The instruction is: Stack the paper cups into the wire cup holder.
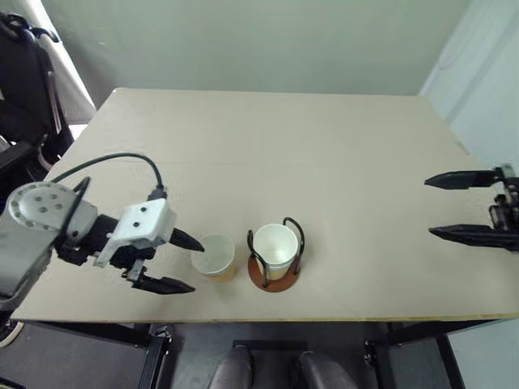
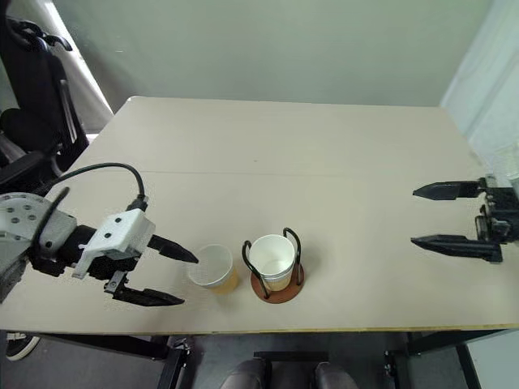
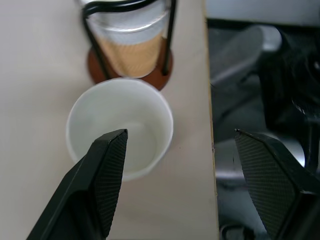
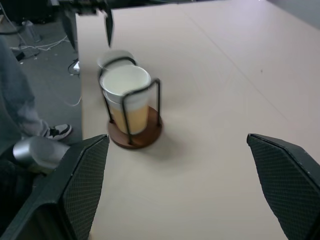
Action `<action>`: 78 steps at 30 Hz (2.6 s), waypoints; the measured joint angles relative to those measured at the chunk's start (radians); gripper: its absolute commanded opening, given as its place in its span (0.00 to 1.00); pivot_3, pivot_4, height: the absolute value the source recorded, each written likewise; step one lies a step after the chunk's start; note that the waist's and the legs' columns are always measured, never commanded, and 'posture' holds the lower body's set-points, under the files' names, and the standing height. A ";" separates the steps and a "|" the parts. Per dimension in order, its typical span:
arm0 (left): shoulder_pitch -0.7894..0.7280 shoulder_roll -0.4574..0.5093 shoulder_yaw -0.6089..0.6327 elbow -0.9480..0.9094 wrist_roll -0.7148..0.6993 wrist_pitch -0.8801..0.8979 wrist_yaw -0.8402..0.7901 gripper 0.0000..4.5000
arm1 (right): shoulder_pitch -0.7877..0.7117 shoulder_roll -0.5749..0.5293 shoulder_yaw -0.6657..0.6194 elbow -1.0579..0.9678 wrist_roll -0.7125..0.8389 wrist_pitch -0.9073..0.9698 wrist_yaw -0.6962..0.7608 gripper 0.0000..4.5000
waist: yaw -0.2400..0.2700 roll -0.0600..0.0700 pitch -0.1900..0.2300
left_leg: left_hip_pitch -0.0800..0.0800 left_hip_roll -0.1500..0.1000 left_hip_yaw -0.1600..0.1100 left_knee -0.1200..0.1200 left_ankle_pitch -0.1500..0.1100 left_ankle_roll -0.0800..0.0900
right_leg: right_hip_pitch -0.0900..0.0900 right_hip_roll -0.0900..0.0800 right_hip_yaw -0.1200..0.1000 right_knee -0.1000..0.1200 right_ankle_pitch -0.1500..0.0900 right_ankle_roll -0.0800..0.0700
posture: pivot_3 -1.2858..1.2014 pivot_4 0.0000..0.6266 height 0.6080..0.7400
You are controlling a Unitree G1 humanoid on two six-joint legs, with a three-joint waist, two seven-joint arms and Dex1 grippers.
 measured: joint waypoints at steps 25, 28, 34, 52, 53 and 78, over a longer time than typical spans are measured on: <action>-0.223 -0.153 -0.243 0.120 0.226 -0.110 -0.048 0.01 | 0.145 -0.019 -0.121 -0.195 0.149 0.044 -0.199 1.00 | 0.004 0.000 0.000 | 0.001 -0.006 0.000 0.008 -0.006 0.012 | 0.004 0.000 0.012 -0.001 -0.005 0.013 | 0.52 0.24 1.00; -0.223 -0.153 -0.243 0.124 0.221 -0.112 -0.049 0.01 | 0.147 -0.021 -0.127 -0.198 0.151 0.040 -0.201 1.00 | 0.004 0.000 0.000 | 0.001 -0.006 0.000 0.009 -0.006 0.012 | 0.005 0.000 0.012 -0.001 -0.005 0.014 | 0.52 0.24 1.00; -0.362 -0.155 -0.227 0.193 0.087 -0.069 -0.054 0.01 | 0.141 -0.040 -0.128 -0.184 0.151 0.022 -0.200 1.00 | 0.009 0.000 0.000 | 0.000 -0.006 -0.001 0.013 -0.006 0.013 | 0.005 0.000 0.012 0.000 -0.004 0.016 | 0.52 0.24 1.00; -0.901 -0.320 -0.484 0.458 -0.248 -0.156 -0.057 0.01 | 0.121 -0.074 -0.115 -0.147 0.135 -0.043 -0.199 1.00 | 0.013 0.000 0.000 | -0.005 -0.009 0.005 0.021 -0.011 0.021 | 0.004 -0.005 0.013 -0.002 -0.003 0.025 | 0.52 0.24 1.00; -0.916 -0.321 -0.506 0.458 -0.257 -0.170 -0.057 0.01 | 0.124 -0.075 -0.117 -0.152 0.135 -0.042 -0.200 1.00 | 0.013 0.000 0.000 | -0.006 -0.009 0.005 0.021 -0.011 0.021 | 0.004 -0.005 0.013 -0.002 -0.003 0.025 | 0.52 0.24 1.00; -1.052 -0.266 -0.962 0.452 -0.282 -0.513 -0.057 0.01 | 0.221 -0.074 -0.244 -0.257 0.157 0.039 -0.243 1.00 | 0.014 0.000 0.001 | -0.012 -0.010 0.006 0.036 -0.016 0.030 | 0.004 -0.006 0.014 -0.002 -0.004 0.030 | 0.52 0.24 1.00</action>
